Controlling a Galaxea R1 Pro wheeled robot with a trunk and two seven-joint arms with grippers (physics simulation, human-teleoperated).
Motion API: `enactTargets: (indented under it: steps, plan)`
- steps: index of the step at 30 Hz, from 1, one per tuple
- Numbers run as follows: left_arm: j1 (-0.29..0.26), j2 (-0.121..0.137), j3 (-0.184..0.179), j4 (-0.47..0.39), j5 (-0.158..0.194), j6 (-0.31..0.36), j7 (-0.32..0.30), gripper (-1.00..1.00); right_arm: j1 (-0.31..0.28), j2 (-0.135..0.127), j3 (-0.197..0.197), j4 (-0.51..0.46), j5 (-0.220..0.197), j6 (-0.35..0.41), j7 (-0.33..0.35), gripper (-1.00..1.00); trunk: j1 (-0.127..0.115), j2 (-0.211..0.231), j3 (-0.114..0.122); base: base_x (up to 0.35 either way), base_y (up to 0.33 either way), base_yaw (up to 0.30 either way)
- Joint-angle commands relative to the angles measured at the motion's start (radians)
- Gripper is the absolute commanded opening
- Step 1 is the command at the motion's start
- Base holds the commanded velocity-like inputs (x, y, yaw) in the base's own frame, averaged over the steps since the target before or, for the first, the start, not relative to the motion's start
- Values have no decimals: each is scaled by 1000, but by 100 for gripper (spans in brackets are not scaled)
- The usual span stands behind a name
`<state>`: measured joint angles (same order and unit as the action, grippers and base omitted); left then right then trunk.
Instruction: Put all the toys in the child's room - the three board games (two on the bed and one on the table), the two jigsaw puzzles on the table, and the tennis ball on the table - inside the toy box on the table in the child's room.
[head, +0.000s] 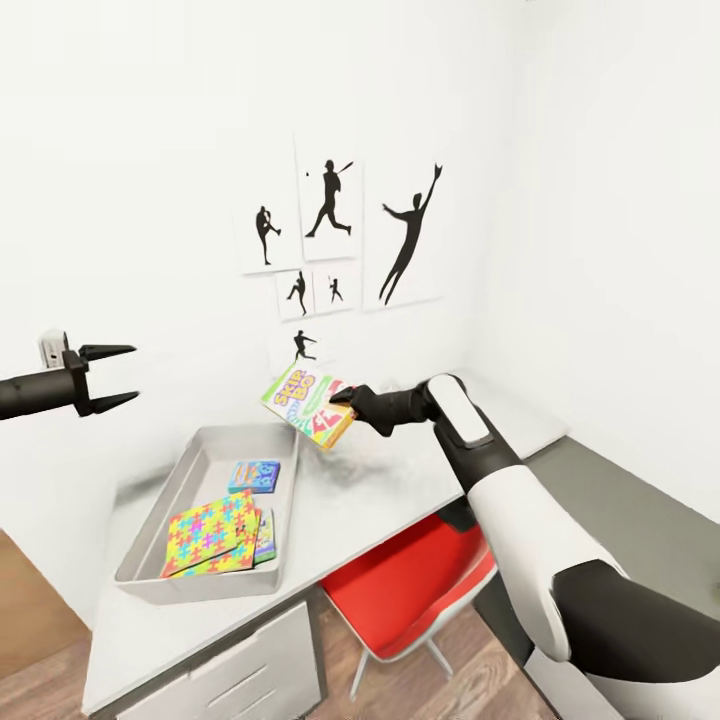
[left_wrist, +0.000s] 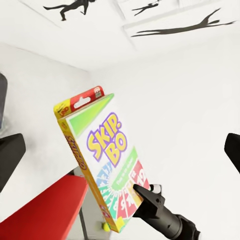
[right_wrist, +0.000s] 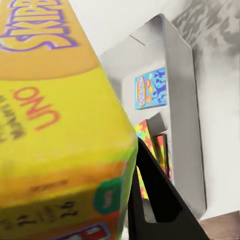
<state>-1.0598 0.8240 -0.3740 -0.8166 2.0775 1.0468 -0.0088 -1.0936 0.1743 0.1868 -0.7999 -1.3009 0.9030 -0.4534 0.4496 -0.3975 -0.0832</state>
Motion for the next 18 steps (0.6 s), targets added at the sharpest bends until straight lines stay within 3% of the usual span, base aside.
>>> enactTargets:
  steps: [1, 6, 12, 18]
  plan:
    - [-2, 1, -5, 1, 5, 0, -1, 100, -3, 0, 0, 7, -16, -2, -10, -100, 0, -2, -2, -160, 244, 0]
    - [3, 3, -6, 18, 3, 0, -2, 100, -15, 0, 1, 34, -22, 1, -12, -100, 0, -2, -2, -88, 270, 0]
    - [18, 3, -5, 67, -48, 0, -6, 100, -25, 0, 0, 38, -22, 1, -12, -100, 0, -2, -2, -9, 286, 0]
    - [48, 3, -12, 80, -55, 0, -7, 100, -26, 0, 0, 48, -21, -2, -11, -100, 0, -2, -2, -1, 289, 0]
